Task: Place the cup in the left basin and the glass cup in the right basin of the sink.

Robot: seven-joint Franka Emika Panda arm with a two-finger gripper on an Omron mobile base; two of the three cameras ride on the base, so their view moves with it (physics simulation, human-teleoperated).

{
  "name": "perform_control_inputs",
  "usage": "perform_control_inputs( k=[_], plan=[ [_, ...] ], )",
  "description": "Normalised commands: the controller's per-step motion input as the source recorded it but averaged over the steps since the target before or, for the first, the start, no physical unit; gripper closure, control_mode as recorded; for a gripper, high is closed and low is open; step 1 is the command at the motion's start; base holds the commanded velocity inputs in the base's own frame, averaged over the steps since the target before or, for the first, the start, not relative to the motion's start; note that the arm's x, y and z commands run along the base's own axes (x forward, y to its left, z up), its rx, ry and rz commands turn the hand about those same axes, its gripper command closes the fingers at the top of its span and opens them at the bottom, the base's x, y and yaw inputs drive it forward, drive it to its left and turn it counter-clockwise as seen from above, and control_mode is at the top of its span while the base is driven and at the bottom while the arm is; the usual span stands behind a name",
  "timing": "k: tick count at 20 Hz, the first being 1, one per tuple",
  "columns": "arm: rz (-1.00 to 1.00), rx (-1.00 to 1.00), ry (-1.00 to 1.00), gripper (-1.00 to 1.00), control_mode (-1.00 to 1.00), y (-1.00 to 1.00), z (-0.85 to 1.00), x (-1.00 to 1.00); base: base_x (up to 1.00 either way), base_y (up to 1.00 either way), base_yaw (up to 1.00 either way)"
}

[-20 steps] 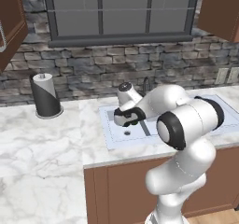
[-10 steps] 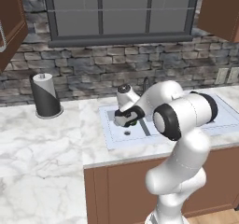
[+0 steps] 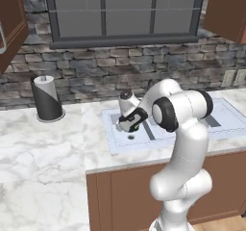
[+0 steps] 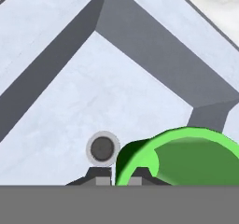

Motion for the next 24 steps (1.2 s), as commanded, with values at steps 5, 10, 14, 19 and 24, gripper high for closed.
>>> perform_control_inputs(
  k=[5, 10, 14, 19, 24],
  plan=[
    [0.0, 0.0, 0.01, 1.0, -1.0, 0.0, -0.28, 0.26, 0.0, 0.0, 0.0],
    [0.0, 0.0, 0.0, 1.0, -1.0, 0.0, -0.21, 0.12, 0.0, 0.0, 0.0],
    [0.0, 0.0, 0.0, 1.0, -1.0, 0.0, -0.2, 0.05, 0.0, 0.0, 0.0],
    [0.0, 0.0, 0.0, 1.0, -1.0, 0.0, -0.17, 0.05, 0.0, 0.0, 0.0],
    [0.0, 0.0, 0.0, 1.0, -1.0, 0.0, -0.16, 0.08, 0.0, 0.0, 0.0]
  ],
)
